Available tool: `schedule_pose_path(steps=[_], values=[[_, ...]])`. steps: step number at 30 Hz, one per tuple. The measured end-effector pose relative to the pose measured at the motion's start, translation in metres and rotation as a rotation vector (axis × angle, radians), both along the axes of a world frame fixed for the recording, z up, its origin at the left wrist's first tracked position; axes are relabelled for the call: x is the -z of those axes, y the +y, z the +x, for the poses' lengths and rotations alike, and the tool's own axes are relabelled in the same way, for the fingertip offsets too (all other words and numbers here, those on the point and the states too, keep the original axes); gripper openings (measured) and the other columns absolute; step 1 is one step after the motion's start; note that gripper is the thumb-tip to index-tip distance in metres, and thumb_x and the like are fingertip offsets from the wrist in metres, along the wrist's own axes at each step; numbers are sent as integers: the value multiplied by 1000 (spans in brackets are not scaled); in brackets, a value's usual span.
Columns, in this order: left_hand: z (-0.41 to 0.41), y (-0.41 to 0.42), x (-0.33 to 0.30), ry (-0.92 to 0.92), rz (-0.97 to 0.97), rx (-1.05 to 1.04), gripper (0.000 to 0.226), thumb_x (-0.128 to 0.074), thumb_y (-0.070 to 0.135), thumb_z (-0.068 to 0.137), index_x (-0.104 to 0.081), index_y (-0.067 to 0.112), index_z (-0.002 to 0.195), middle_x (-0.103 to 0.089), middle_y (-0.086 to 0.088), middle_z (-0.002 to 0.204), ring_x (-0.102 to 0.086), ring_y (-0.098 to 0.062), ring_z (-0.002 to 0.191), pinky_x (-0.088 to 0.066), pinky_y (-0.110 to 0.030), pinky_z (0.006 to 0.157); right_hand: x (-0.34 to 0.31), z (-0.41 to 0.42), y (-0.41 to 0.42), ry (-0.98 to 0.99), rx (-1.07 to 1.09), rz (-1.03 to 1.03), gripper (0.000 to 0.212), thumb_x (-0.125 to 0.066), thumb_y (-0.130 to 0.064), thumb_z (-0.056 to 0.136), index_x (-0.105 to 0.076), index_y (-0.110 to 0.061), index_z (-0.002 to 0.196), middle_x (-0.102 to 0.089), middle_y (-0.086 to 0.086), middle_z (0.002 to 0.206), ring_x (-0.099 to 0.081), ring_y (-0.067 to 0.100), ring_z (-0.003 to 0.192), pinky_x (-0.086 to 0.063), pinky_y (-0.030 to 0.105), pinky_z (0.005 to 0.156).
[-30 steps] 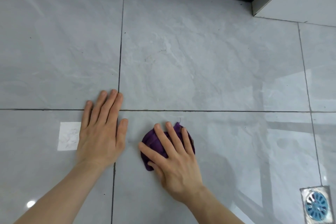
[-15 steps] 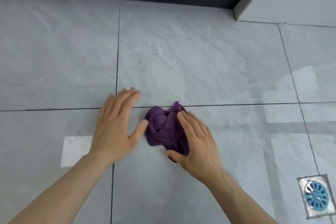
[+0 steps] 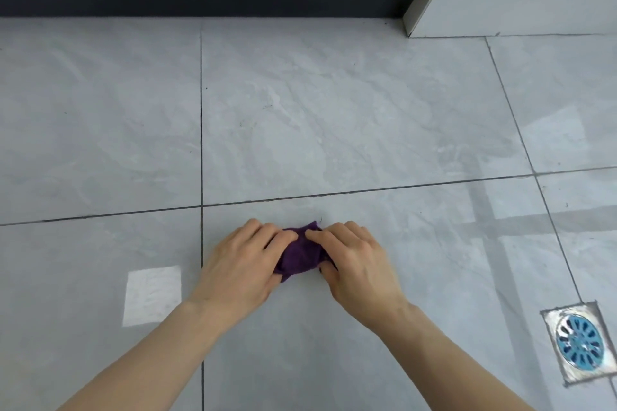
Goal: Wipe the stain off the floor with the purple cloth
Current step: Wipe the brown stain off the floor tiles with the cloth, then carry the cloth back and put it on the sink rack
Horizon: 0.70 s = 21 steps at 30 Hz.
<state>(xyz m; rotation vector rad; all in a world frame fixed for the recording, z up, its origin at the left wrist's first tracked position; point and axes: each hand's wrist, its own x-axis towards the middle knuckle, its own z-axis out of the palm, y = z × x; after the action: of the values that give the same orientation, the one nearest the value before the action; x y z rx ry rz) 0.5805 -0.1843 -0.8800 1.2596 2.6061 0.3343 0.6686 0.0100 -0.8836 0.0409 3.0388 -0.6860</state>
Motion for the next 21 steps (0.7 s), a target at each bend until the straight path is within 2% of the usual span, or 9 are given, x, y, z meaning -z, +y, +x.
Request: schedule_pose_path(steps=[3,7,8,11,13,17,21], values=[[16,-3,3,-16,-16,23,59,-88,27,57,-67,23,112,-70,10,96,-64,-17,85,-56,-27,64,-1,14,-3,-44,-29,-9,51,-65,0,73,-68,-21,119,-68,-2,92,-59,25,79,-53,35,71],[26,0,-7,-103,-112,70,56,-90,33,52,-66,27,103,-67,14,87,-63,-13,78,-51,-22,58,-13,27,-2,-173,-67,21,50,-73,-3,68,-66,-26,112,-65,-4,83,-59,23,74,-51,31,67],[28,1,-16,-146,-149,82,53,-88,36,57,-64,29,103,-66,15,88,-62,-12,80,-48,-22,59,-20,30,-3,-234,-86,32,48,-73,-5,70,-66,-27,113,-66,-4,83,-60,23,75,-50,31,68],[32,1,-51,-322,-220,93,42,-71,35,83,-54,30,121,-64,12,109,-57,-14,101,-38,-25,73,-51,41,-5,-398,-123,38,41,-62,-12,87,-61,-30,124,-68,-1,88,-58,26,86,-44,31,78],[36,-3,-86,-382,-228,63,39,-67,32,86,-51,32,122,-63,12,111,-54,-12,103,-34,-24,76,-87,49,-7,-434,-85,-20,41,-58,-15,93,-58,-34,129,-68,0,91,-57,25,88,-44,32,82],[41,-14,-176,-425,-232,18,40,-68,31,84,-52,34,120,-63,14,109,-54,-11,100,-37,-24,78,-174,53,-17,-431,-80,-65,39,-58,-16,95,-58,-34,129,-69,0,95,-57,25,91,-44,34,83],[42,-21,-286,-403,-236,-30,41,-68,29,82,-52,35,119,-63,15,106,-54,-13,100,-41,-26,80,-282,55,-20,-436,-57,-76,42,-57,-13,93,-56,-34,130,-68,-1,99,-57,27,94,-43,34,83]])
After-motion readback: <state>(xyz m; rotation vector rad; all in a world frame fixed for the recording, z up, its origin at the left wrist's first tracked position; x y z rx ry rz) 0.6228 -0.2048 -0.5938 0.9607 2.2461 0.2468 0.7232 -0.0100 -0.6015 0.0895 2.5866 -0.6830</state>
